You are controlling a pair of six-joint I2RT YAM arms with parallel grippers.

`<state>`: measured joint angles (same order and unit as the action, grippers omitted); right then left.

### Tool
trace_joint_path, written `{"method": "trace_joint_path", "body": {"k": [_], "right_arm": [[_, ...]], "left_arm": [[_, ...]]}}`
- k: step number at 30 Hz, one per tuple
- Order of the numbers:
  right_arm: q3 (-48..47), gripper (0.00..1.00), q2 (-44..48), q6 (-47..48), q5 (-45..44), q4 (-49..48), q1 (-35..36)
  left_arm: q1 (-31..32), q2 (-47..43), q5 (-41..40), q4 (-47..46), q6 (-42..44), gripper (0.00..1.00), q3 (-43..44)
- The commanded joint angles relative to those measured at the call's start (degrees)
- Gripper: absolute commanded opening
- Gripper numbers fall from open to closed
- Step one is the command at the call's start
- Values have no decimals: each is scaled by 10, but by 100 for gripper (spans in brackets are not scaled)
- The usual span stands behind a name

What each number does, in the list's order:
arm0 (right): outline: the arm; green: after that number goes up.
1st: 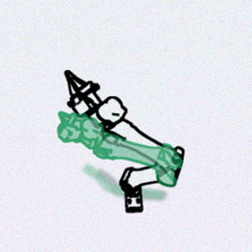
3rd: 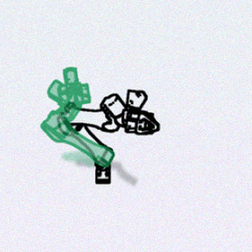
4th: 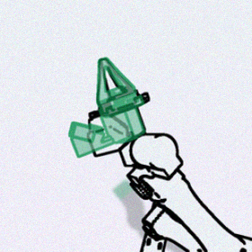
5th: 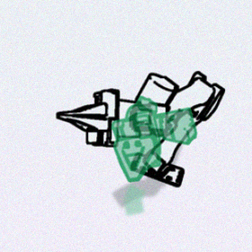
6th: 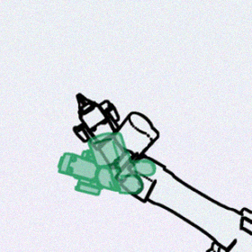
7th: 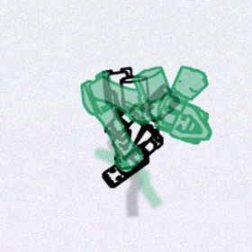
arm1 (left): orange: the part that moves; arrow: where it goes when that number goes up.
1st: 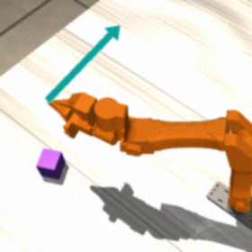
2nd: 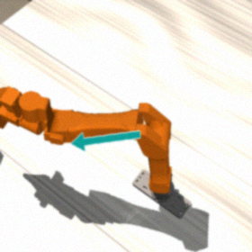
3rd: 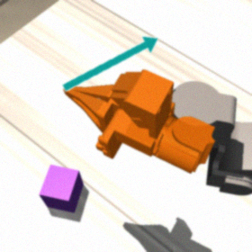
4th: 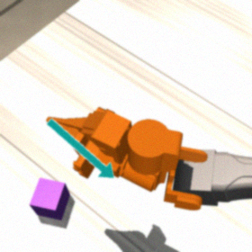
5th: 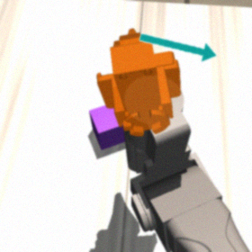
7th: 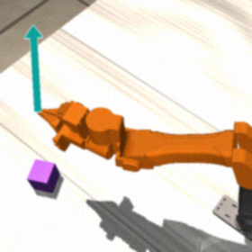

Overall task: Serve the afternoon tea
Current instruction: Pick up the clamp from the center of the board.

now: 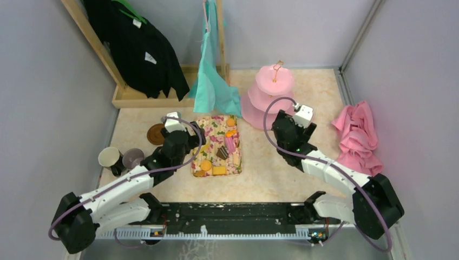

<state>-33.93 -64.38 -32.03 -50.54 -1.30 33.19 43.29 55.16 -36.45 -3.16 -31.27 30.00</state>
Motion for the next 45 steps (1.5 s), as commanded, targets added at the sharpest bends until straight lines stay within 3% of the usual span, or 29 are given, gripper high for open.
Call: {"method": "trace_joint_path", "body": {"k": [1, 4, 10, 13, 17, 29, 45], "right_arm": [[-52, 99, -7, -9, -126, 54, 34], [-49, 99, 7, -7, -128, 49, 34], [26, 97, 66, 94, -72, -80, 34], [6, 95, 66, 69, -63, -9, 13], [-36, 93, 23, 4, 67, 104, -91], [-55, 91, -87, 25, 170, 121, -167], [-96, 86, -196, 47, 204, 89, -210]], "left_arm": [[13, -8, -7, 3, -30, 99, -8], [15, 12, -3, -3, -31, 99, -3], [16, 43, 2, -23, -27, 99, -5], [16, 48, 5, -31, -23, 99, -12], [16, 52, 5, -37, -20, 99, -21], [16, 48, 26, -62, -50, 99, -46], [16, 23, 13, -82, -77, 99, -74]]}}
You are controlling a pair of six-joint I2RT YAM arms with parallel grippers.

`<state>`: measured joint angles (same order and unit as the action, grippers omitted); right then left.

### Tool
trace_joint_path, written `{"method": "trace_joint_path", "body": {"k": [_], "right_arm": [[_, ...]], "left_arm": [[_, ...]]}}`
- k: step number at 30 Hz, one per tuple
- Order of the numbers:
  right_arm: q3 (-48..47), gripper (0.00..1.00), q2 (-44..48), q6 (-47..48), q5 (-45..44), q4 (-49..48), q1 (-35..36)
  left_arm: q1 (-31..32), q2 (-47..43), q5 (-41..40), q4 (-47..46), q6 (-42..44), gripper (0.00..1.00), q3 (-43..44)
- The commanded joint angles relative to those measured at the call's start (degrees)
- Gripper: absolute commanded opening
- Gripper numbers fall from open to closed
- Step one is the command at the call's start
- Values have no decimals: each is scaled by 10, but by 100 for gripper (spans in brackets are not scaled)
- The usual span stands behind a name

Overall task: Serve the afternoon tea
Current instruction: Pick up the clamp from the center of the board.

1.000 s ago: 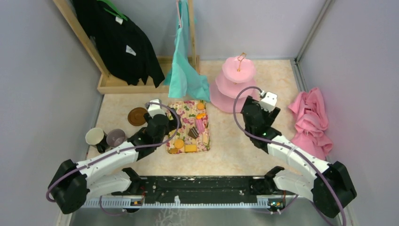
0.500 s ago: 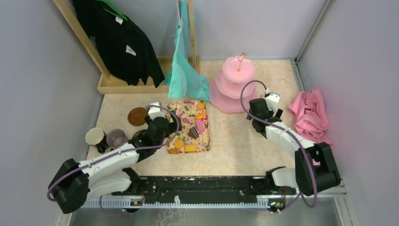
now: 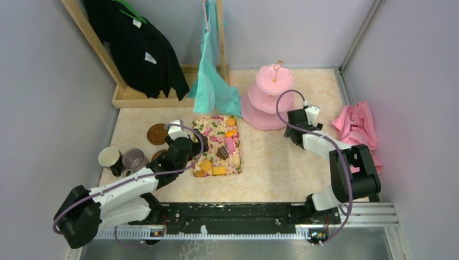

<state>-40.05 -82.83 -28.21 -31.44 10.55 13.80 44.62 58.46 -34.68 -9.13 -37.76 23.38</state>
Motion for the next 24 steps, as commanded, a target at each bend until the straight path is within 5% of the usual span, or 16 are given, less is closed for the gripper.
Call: {"method": "trace_joint_path", "body": {"k": [1, 16, 24], "right_arm": [[-37, 86, -15, 9, 16, -32, -18], [-99, 85, -88, 24, 46, 6, -46], [-107, 68, -105, 28, 72, 27, -62]], "left_arm": [[3, -10, -6, -24, -11, 99, -8], [2, -17, -10, -31, -13, 99, -11], [2, -27, -10, -26, -14, 99, -12]]}}
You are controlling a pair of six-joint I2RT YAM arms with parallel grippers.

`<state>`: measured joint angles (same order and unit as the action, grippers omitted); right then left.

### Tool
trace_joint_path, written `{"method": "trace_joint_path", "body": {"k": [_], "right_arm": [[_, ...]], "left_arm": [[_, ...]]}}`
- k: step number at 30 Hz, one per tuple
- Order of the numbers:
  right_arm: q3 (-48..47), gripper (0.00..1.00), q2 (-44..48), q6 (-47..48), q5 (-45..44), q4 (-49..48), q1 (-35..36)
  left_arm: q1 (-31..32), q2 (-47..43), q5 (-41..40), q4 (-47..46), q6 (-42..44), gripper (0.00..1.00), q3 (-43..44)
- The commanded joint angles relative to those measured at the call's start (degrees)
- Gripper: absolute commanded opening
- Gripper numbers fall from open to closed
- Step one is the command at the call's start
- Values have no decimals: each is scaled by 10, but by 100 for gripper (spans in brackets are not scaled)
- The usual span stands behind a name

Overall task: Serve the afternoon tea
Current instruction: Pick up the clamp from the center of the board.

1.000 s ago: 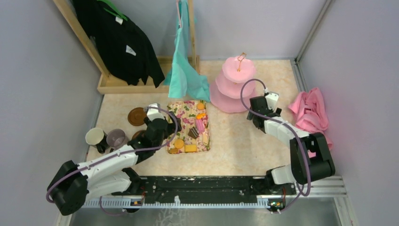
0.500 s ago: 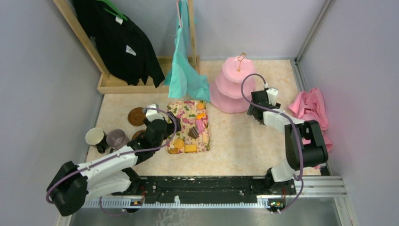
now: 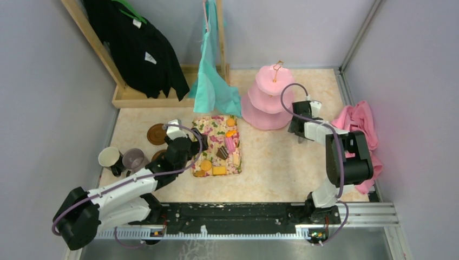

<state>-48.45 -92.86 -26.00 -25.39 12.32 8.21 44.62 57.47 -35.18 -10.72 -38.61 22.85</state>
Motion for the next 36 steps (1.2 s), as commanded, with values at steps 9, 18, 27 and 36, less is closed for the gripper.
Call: {"method": "trace_joint_path", "body": {"k": [9, 18, 27, 36], "right_arm": [[18, 39, 30, -3, 54, -10, -7], [76, 31, 124, -5, 89, -16, -2], [96, 30, 231, -15, 67, 60, 81], [119, 28, 332, -62, 17, 145, 202]], "left_arm": [[2, -55, -4, 25, -15, 99, -8], [3, -84, 4, 52, -27, 99, -13], [3, -106, 8, 91, -33, 99, 5], [4, -141, 7, 125, -35, 99, 9]]}}
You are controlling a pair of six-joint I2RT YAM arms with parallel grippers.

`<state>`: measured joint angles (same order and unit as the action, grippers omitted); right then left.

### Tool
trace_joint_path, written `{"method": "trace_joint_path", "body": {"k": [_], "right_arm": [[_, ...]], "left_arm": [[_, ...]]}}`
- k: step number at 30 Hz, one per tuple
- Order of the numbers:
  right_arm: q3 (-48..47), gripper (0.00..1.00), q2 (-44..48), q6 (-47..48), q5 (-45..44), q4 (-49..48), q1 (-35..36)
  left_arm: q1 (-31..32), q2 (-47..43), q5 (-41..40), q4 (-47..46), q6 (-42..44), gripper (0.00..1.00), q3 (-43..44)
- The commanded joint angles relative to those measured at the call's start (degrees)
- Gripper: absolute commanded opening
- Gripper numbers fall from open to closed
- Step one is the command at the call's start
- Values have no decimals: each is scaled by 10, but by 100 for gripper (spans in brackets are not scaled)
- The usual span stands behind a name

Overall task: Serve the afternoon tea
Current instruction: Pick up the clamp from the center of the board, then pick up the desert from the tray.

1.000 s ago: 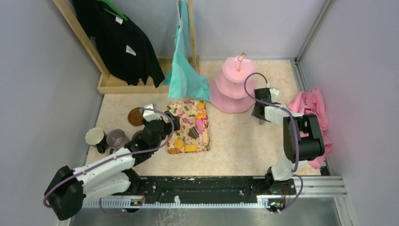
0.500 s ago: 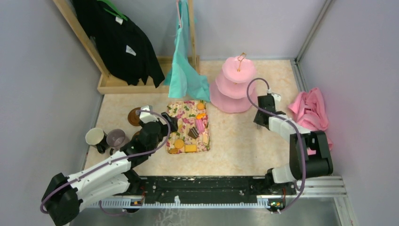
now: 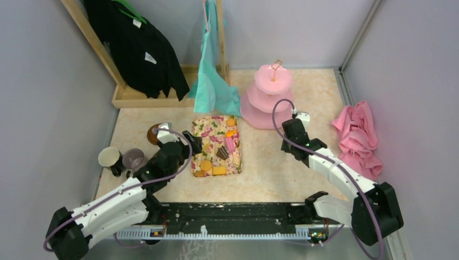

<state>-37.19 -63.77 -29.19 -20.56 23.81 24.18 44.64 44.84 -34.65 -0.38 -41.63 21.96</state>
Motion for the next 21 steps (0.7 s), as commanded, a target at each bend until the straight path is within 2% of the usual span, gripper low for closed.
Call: {"method": "trace_joint_path", "body": {"k": [1, 9, 17, 21], "right_arm": [[9, 28, 49, -36, -40, 41, 55], [25, 24, 85, -82, -57, 77, 144], [17, 23, 63, -119, -96, 73, 271], [10, 24, 55, -116, -86, 61, 298]], "left_arm": [[4, -18, 2, 23, -6, 99, 18], [4, -22, 5, 27, -13, 98, 17], [3, -23, -1, 28, -20, 98, 11], [3, -31, -4, 30, -27, 99, 4]]}}
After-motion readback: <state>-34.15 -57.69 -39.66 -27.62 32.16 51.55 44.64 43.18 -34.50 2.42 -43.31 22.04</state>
